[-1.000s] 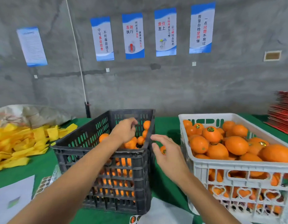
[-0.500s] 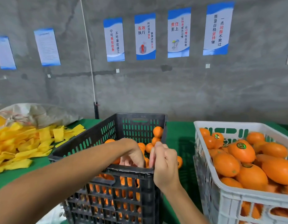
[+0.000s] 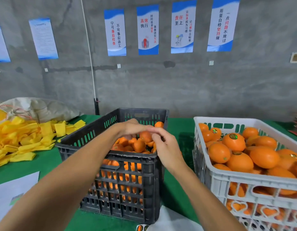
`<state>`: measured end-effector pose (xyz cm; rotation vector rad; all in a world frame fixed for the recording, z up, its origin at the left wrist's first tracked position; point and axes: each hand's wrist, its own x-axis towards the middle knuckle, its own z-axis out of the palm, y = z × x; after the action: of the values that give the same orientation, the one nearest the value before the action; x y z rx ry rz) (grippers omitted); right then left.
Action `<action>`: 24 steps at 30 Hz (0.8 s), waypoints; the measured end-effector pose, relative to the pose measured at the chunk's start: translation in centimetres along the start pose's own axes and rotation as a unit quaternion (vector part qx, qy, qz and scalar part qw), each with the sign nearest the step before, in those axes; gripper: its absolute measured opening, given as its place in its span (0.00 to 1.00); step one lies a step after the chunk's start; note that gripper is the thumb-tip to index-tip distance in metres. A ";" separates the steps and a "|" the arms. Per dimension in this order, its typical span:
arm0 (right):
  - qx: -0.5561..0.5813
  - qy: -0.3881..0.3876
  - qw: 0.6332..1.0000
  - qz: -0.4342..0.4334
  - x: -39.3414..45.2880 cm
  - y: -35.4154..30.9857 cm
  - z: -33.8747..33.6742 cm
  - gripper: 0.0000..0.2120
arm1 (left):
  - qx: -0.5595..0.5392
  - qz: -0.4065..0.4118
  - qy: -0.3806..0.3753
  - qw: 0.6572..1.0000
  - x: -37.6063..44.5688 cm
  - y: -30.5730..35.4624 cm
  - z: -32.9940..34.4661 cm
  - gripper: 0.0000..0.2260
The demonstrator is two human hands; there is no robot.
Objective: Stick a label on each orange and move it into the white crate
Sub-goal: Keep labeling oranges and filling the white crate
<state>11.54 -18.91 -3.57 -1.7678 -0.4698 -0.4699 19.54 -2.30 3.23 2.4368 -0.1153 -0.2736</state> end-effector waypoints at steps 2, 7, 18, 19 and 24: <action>-0.055 0.006 0.996 -0.064 -0.5 -1.6 -0.8 0.14 | -0.074 0.042 0.067 0.994 -1.8 0.4 0.9 0.27; -0.158 0.102 0.970 -0.152 -3.2 -4.2 -1.9 0.39 | -0.261 0.175 0.177 0.933 -8.3 2.2 4.6 0.17; -0.181 -0.118 0.976 0.033 -17.0 4.4 -7.2 0.41 | -0.369 0.178 -0.124 0.904 -14.7 -3.7 19.3 0.19; -0.201 -0.156 0.965 0.062 -17.9 5.4 -7.4 0.40 | -0.365 0.166 -0.123 0.908 -14.5 -4.7 20.7 0.19; -0.225 -0.266 0.931 0.110 -21.3 9.2 -8.7 0.33 | -0.315 0.085 -0.029 0.945 -13.9 -9.3 26.8 0.25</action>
<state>-1.91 -30.99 -20.50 -2.3738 -0.5584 0.0848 0.10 -9.59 -20.55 1.7710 -0.2263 -0.2566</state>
